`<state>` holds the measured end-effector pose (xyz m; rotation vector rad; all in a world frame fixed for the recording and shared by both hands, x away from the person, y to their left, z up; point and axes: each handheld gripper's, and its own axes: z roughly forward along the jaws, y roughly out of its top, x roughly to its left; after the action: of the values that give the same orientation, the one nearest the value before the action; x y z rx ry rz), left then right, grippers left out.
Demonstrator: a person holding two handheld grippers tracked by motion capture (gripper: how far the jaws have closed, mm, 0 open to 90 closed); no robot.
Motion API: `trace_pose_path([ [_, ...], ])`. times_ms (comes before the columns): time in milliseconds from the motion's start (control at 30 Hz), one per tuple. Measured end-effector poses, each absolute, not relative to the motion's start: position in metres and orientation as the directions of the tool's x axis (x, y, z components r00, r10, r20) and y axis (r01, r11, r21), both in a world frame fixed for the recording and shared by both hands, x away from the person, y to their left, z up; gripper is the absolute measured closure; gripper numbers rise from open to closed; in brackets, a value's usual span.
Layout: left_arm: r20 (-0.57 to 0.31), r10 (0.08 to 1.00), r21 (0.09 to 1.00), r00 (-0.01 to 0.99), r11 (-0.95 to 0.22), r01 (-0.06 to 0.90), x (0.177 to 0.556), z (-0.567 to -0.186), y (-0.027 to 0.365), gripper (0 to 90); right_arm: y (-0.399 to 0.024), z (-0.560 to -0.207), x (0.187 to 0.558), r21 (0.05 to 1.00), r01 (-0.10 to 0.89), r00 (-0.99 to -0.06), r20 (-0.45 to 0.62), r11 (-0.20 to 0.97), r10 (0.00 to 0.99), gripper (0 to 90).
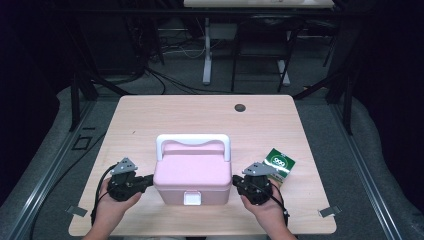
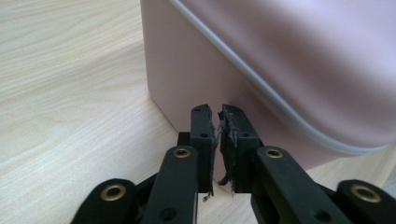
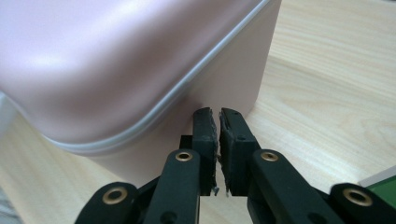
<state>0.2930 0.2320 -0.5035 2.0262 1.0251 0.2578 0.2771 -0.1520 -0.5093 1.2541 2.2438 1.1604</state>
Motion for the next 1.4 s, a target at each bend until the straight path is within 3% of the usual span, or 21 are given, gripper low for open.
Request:
trace_pose_path([
  [400, -0.15, 0.74, 0.758, 0.656, -0.339, 0.557, 0.297, -0.466, 0.24, 70.3, -0.162, -0.475, 0.287, 0.757, 0.574, -0.598, 0.127, 0.312, 0.791, 76.2],
  [733, -0.136, 0.723, 0.768, 0.678, -0.355, 0.533, 0.303, -0.435, 0.238, 67.9, -0.165, -0.441, 0.298, 0.757, 0.554, -0.634, 0.113, 0.347, 0.765, 72.4],
  [1400, -0.155, 0.707, 0.761, 0.69, -0.36, 0.54, 0.33, -0.432, 0.215, 57.9, -0.157, -0.439, 0.323, 0.764, 0.568, -0.667, 0.21, 0.305, 0.715, 61.5],
])
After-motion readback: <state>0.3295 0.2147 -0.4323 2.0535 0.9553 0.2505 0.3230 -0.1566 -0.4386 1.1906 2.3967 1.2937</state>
